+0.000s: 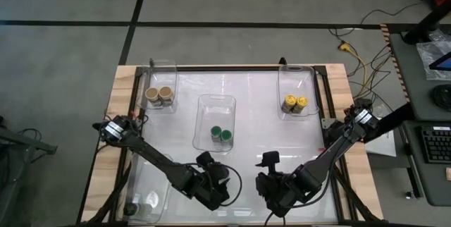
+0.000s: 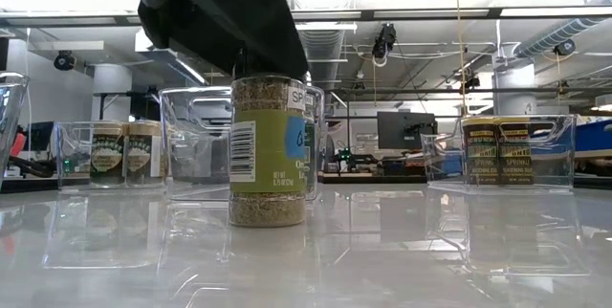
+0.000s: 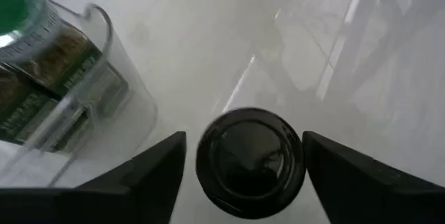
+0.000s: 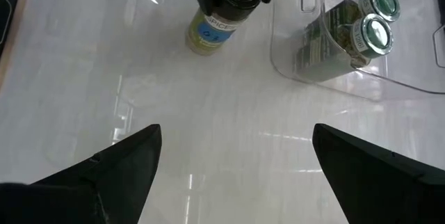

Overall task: Sort spices by type
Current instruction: Put the black seasoning bottle into the bottom left transparent bin

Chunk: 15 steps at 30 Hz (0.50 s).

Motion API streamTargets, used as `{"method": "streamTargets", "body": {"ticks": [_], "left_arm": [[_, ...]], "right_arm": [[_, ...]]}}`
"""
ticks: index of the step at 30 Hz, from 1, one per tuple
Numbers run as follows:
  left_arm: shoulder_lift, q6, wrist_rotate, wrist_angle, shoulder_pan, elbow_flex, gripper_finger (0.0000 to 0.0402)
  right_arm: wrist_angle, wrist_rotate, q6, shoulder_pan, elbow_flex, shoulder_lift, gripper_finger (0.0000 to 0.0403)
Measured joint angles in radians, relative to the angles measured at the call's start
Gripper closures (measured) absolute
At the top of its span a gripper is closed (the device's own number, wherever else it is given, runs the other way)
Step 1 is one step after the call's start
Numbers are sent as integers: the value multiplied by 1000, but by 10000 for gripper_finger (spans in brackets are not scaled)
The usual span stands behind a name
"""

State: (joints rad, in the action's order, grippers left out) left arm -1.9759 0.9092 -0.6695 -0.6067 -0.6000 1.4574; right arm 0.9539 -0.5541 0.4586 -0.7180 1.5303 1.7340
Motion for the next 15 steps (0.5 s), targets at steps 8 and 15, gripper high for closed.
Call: {"method": "streamTargets", "body": {"ticks": [8,15], "left_arm": [[0,-18,32,-1,7,-3,216],[53,-115,71,-32,-29,31,216]], "right_arm": [[0,0,2,0,0,1,38],[-1,0,16,0,0,1,38]]}}
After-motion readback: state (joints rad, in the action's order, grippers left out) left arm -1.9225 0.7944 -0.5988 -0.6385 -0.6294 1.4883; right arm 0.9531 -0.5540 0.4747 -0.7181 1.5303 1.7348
